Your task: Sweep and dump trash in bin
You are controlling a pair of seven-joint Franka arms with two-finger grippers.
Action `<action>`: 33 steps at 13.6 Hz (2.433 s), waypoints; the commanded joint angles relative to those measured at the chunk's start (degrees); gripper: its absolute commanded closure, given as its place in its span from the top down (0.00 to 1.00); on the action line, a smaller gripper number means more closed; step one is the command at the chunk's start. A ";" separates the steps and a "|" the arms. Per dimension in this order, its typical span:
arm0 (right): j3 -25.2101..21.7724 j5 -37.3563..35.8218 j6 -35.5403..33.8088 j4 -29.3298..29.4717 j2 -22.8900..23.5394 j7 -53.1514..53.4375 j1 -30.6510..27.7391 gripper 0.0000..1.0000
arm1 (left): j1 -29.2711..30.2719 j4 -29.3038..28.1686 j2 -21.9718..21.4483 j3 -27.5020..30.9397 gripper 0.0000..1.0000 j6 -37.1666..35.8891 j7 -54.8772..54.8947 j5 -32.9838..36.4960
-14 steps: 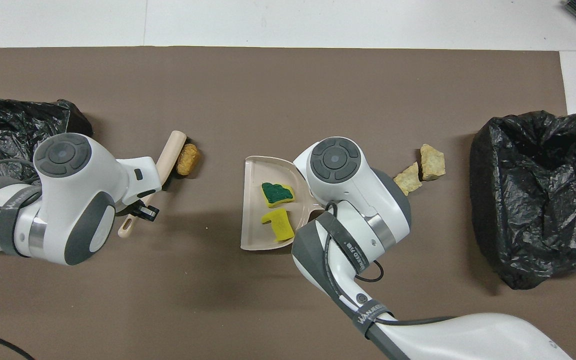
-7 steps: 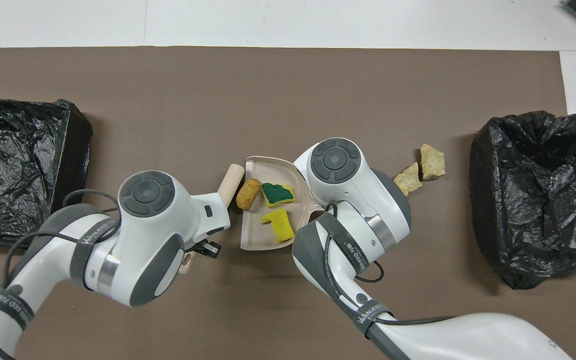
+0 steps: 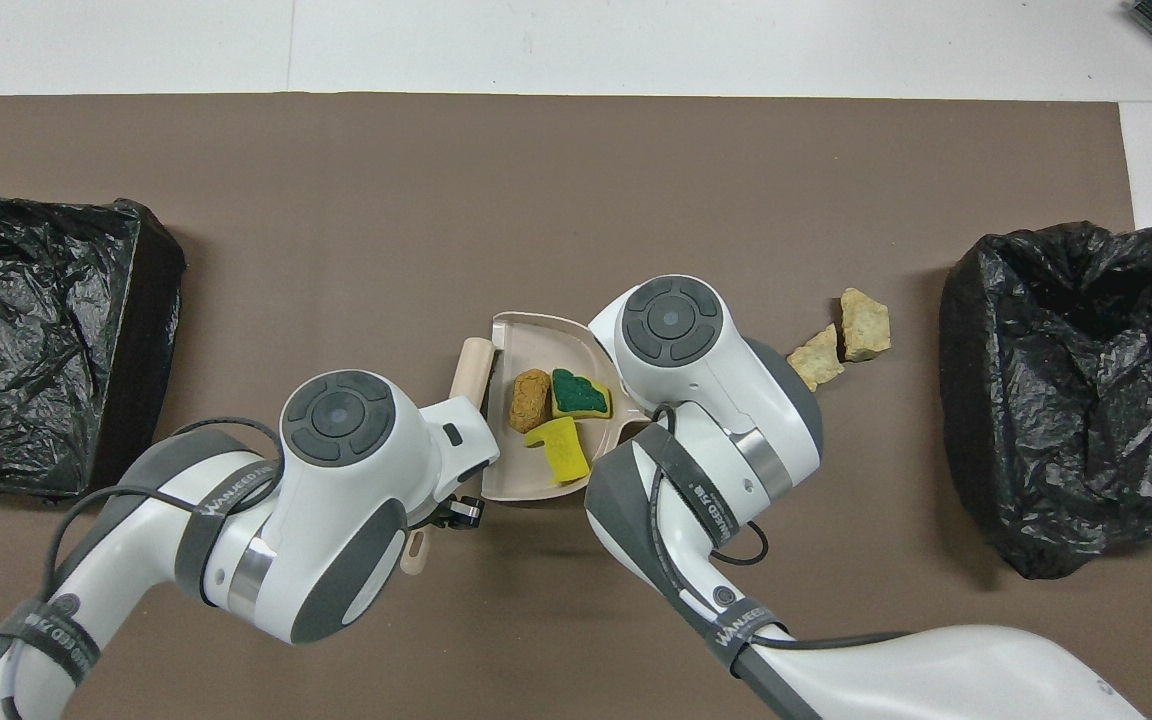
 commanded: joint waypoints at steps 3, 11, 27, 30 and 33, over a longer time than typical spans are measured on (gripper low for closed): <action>0.20 -0.33 1.49 -1.18 -0.33 -2.91 -1.46 0.00 | 4.42 -0.72 -7.29 0.28 0.00 -4.77 -3.07 -0.03; 0.03 4.51 -5.42 6.01 -6.30 -11.96 -6.81 0.00 | -2.16 -14.24 -17.31 -1.04 0.00 1.99 -15.30 2.96; -0.41 1.19 -18.19 16.31 -7.97 -44.64 -42.13 0.00 | -29.07 -23.22 -14.77 -1.13 0.10 13.86 -41.58 0.15; -0.41 -4.26 -16.53 15.61 -8.76 -50.18 -47.41 0.00 | -25.83 -22.26 -12.93 -1.04 0.75 13.68 -37.56 0.15; -0.41 -13.73 -13.99 14.30 -9.72 -55.11 -50.76 0.00 | -20.66 -17.27 -10.82 -0.86 1.00 12.89 -31.59 0.23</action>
